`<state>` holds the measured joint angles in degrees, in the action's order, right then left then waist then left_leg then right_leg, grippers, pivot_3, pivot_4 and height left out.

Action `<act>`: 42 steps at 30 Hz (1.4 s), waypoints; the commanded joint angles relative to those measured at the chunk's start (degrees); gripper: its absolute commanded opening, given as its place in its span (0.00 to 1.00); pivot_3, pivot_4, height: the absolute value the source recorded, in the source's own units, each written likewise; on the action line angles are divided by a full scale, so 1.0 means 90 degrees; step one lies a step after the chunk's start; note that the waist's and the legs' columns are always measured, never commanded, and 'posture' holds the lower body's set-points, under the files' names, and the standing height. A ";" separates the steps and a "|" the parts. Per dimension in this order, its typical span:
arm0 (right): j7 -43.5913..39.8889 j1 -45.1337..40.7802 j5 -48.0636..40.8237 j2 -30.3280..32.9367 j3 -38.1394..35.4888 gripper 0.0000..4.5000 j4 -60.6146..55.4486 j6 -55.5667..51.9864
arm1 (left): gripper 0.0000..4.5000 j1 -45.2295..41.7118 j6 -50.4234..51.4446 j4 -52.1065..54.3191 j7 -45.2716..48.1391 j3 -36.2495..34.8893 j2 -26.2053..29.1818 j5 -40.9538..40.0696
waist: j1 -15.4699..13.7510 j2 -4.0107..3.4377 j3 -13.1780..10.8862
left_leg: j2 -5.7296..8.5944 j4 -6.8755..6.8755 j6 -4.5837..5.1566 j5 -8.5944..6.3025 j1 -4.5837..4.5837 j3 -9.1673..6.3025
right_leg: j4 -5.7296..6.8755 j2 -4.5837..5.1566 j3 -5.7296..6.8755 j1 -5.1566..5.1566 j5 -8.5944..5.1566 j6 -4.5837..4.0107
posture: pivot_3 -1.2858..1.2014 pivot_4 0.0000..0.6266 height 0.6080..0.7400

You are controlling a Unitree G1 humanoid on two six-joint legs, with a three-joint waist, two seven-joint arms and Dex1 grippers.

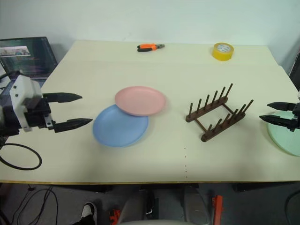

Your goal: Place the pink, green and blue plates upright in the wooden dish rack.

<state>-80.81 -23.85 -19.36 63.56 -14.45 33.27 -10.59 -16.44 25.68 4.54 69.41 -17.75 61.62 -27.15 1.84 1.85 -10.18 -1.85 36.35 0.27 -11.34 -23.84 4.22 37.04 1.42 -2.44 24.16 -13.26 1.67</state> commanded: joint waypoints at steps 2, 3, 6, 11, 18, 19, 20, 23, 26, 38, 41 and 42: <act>0.0052 0.0086 -0.0277 0.0063 -0.0365 0.71 -0.0433 -0.0133 | 1.00 -0.0175 -0.0104 0.0031 0.0039 -0.0007 0.0072 -0.0030 | 0.0008 -0.0001 0.0000 | 0.0000 0.0000 0.0000 0.0000 0.0000 0.0003 | 0.0001 0.0000 -0.0003 0.0002 0.0000 0.0000 | 0.52 0.24 1.00; 0.0062 0.0065 -0.0273 0.0070 -0.0360 0.71 -0.0425 -0.0138 | 1.00 -0.0205 -0.0103 0.0026 0.0033 0.0033 0.0048 -0.0035 | 0.0010 -0.0001 0.0000 | -0.0001 0.0000 0.0000 0.0000 0.0001 0.0004 | 0.0002 -0.0001 -0.0004 0.0001 0.0000 0.0000 | 0.52 0.24 1.00; 0.0087 0.0036 -0.0275 0.0077 -0.0341 0.71 -0.0459 -0.0175 | 1.00 -0.0273 -0.0050 0.0125 -0.0007 0.0134 -0.0015 -0.0081 | 0.0002 0.0000 0.0000 | -0.0001 0.0000 0.0000 0.0000 0.0002 0.0001 | 0.0003 -0.0002 -0.0001 0.0000 0.0001 0.0001 | 0.52 0.24 1.00; 0.0098 -0.0200 -0.0245 0.0109 -0.0293 0.71 -0.0334 -0.0136 | 1.00 -0.0829 0.0174 0.0769 -0.0047 0.0407 -0.0300 -0.0529 | -0.0008 0.0000 0.0000 | 0.0002 0.0003 0.0000 0.0000 -0.0001 0.0002 | 0.0002 -0.0001 -0.0002 -0.0001 0.0002 0.0003 | 0.52 0.24 1.00; 0.0296 0.0445 -0.0409 0.0109 -0.0770 0.71 -0.0668 -0.0186 | 1.00 -0.1521 0.0541 0.1479 -0.0403 0.1937 -0.1313 -0.0346 | -0.0034 -0.0003 0.0002 | 0.0010 0.0008 0.0001 0.0001 0.0000 -0.0002 | 0.0004 -0.0006 -0.0004 -0.0011 0.0006 0.0014 | 0.52 0.24 1.00; 0.0329 0.0586 -0.0452 0.0130 -0.0874 0.71 -0.0778 -0.0252 | 1.00 -0.1574 0.0541 0.1510 -0.0462 0.2131 -0.1446 -0.0258 | -0.0033 -0.0003 0.0002 | 0.0010 0.0011 0.0001 0.0001 -0.0003 -0.0004 | 0.0003 -0.0008 -0.0004 -0.0011 0.0013 0.0027 | 0.52 0.24 1.00; 0.0328 0.0733 -0.0514 0.0183 -0.1008 0.71 -0.0942 -0.0372 | 1.00 -0.1713 0.0606 0.1507 -0.0588 0.2372 -0.1607 -0.0113 | -0.0032 -0.0002 0.0002 | 0.0011 0.0014 0.0001 0.0001 -0.0004 -0.0005 | 0.0003 -0.0010 -0.0004 -0.0012 0.0019 0.0037 | 0.52 0.24 1.00; 0.0249 0.0968 -0.0542 0.0402 -0.1246 0.71 -0.1162 -0.0547 | 1.00 -0.2206 0.0752 0.1458 -0.1025 0.3227 -0.2046 0.0608 | -0.0032 -0.0003 0.0002 | 0.0014 0.0032 0.0001 0.0001 -0.0007 -0.0011 | 0.0006 -0.0015 -0.0005 -0.0014 0.0024 0.0044 | 0.52 0.24 1.00; 0.0201 0.1183 -0.0512 0.0551 -0.1355 0.71 -0.1145 -0.0610 | 1.00 -0.2491 0.0936 0.1352 -0.1475 0.3861 -0.2746 0.0991 | -0.0013 -0.0006 0.0004 | 0.0018 0.0056 0.0002 0.0001 -0.0006 -0.0013 | 0.0006 -0.0016 -0.0011 -0.0025 0.0023 0.0041 | 0.52 0.24 1.00; 0.0494 0.1344 -0.0825 0.0378 -0.1277 0.71 -0.2489 -0.1342 | 1.00 -0.2238 0.2089 0.1649 -0.2561 0.4686 -0.4019 0.1328 | 0.0016 -0.0009 0.0008 | 0.0022 0.0071 0.0004 0.0000 0.0008 -0.0072 | 0.0009 -0.0033 0.0002 -0.0050 0.0029 0.0034 | 0.52 0.24 1.00; 0.0594 0.1151 -0.0847 0.0206 -0.1048 0.71 -0.2535 -0.1393 | 1.00 -0.2070 0.2129 0.1506 -0.2837 0.4754 -0.4249 0.1422 | 0.0008 -0.0009 0.0008 | 0.0027 0.0074 0.0004 0.0000 0.0008 -0.0078 | 0.0000 -0.0029 0.0000 -0.0059 0.0029 0.0034 | 0.52 0.24 1.00; 0.0596 0.1113 -0.0844 0.0179 -0.0971 0.71 -0.2566 -0.1427 | 1.00 -0.2032 0.2140 0.1449 -0.2970 0.4802 -0.4384 0.1464 | -0.0002 -0.0009 0.0008 | 0.0029 0.0073 0.0004 0.0000 0.0007 -0.0078 | -0.0003 -0.0027 0.0001 -0.0060 0.0029 0.0034 | 0.52 0.24 1.00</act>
<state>-75.84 -12.61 -26.00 64.96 -23.15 11.46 -23.00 -34.84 44.89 17.31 44.39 25.34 23.32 -14.85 1.82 1.77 -10.11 -1.59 37.01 0.31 -11.34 -23.80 3.51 36.98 1.19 -2.43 23.61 -13.00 1.98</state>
